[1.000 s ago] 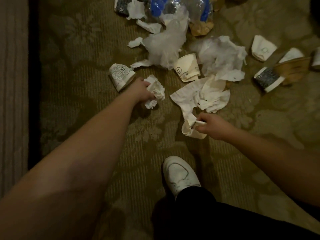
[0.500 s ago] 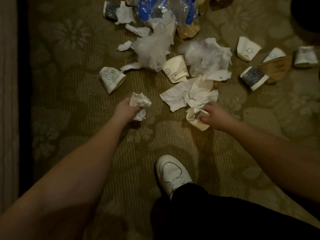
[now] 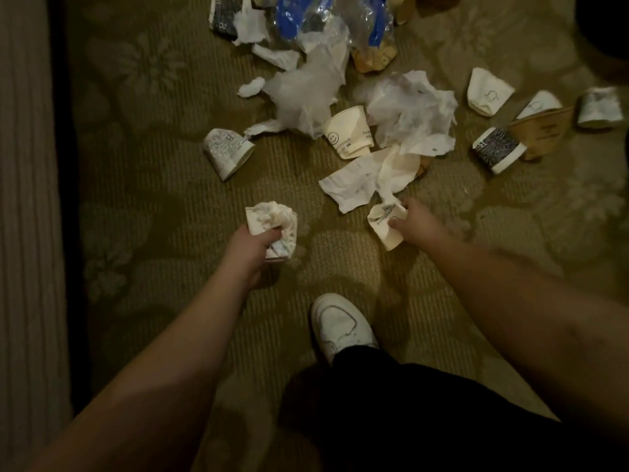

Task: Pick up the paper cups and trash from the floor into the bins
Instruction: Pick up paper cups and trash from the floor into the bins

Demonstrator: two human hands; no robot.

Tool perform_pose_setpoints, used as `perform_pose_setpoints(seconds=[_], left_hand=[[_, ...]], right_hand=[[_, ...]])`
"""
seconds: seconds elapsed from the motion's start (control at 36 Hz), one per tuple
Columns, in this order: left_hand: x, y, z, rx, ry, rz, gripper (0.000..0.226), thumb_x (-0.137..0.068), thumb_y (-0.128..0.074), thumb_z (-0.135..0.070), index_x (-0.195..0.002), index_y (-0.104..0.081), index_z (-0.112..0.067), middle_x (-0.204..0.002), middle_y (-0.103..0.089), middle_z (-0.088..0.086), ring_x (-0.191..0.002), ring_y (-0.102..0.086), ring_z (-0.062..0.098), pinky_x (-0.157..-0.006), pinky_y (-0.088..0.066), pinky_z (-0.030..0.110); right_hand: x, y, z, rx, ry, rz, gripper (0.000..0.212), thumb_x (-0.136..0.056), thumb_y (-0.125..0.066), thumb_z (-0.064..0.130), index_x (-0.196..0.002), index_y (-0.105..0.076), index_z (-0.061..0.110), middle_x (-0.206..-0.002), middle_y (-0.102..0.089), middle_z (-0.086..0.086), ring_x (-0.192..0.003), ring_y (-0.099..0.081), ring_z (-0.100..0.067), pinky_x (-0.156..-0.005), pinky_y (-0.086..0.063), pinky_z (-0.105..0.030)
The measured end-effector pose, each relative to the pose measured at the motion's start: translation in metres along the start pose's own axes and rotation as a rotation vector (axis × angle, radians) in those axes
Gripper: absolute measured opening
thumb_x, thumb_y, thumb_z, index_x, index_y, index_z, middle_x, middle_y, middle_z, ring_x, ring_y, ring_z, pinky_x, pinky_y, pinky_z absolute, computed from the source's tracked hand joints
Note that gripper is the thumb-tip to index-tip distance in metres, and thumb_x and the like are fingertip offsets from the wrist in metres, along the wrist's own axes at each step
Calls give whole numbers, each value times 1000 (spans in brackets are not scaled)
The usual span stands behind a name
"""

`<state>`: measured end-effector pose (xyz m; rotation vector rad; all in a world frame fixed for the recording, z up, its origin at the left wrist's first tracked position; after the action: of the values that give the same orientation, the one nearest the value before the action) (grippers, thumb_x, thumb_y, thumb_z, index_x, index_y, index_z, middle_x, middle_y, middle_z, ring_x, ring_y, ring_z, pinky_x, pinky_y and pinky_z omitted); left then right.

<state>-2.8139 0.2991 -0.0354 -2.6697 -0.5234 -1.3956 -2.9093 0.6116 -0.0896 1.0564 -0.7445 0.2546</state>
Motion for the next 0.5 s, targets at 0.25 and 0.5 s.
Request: perform_pose_setpoints(seconds=[0.25,0.5], left_hand=[[131,22,-39,32,105,-11,47,-91,-59,5,-136,-54,-6,-110,-68,12,-105,-67,30,-99,-51,47],[304,30,-131,26,90,17,38,-86,-68,-3,-121,-63,-17,-110,-72,10,-103,-69,31,-99,-51,52]], right_hand=[[123,40,14,-228,-137,124,44,-94,-65,23,-132,-57,2,-125,-63,-17,-108,-62,-31,-74,-44,-30],[305,184,49,-346,-66,196,42,-93,-65,25,-133,-60,12,-126,-66,-10,-111,-61,-28,-81,-44,-31]])
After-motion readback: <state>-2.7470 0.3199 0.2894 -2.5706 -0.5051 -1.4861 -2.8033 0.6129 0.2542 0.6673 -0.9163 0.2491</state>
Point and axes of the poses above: each hand's wrist, its own x-axis away from the middle knuckle, its own y-axis out of the back of the hand, z = x × y, the point moved 3 cm from there along -x, towards the middle knuckle
